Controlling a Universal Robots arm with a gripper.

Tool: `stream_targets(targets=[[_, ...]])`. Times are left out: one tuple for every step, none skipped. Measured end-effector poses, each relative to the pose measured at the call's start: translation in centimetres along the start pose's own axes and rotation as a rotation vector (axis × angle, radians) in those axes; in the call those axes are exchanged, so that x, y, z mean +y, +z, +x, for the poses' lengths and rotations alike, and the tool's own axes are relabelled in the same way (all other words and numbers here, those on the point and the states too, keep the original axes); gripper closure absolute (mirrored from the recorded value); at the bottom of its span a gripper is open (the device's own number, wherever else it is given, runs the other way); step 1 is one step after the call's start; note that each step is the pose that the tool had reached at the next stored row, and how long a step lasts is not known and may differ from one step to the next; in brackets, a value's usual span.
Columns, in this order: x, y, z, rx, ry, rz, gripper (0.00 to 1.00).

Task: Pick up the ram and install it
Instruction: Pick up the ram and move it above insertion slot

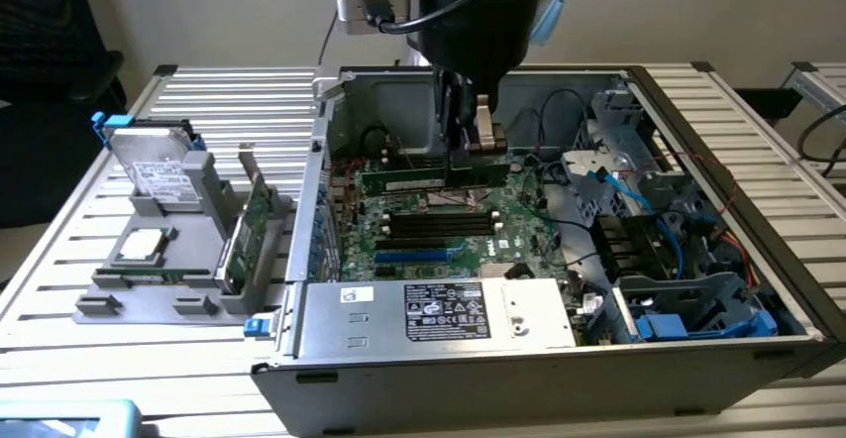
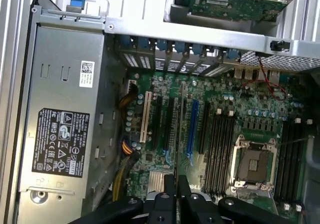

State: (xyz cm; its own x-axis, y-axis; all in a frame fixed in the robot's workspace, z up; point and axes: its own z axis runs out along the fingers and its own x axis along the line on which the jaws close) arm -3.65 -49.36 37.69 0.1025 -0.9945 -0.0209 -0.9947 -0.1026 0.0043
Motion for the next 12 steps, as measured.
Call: stream_targets(targets=[[-0.19,0.02,-0.2,0.0,0.0,-0.0007,0.86],[-0.41,0.06,-0.3,-0.0001,0.0,-0.0014,0.86],[-0.61,0.1,-0.5,-0.0002,0.0,-0.0022,0.86],[-0.8,0.13,-0.7,-0.0003,0.0,-0.0031,0.86],[-0.99,0.17,-0.9,-0.0005,0.0,-0.0039,0.86],[-1.16,0.21,-1.1,-0.0004,0.0,-0.0044,0.86],[-1.32,0.24,-1.3,-0.0001,0.0,-0.0049,0.86],[-1.46,0.29,-1.6,0.0,0.0,-0.0051,0.86],[-1.57,0.33,-1.8,0.0005,0.0,-0.0053,0.86],[-1.69,0.37,-2.1,0.0008,0.0,-0.0054,0.86],[-1.79,0.4,-2.2,0.0009,0.0,-0.0054,0.86],[-1.88,0.43,-2.4,0.0009,0.0,-0.0054,0.86]])
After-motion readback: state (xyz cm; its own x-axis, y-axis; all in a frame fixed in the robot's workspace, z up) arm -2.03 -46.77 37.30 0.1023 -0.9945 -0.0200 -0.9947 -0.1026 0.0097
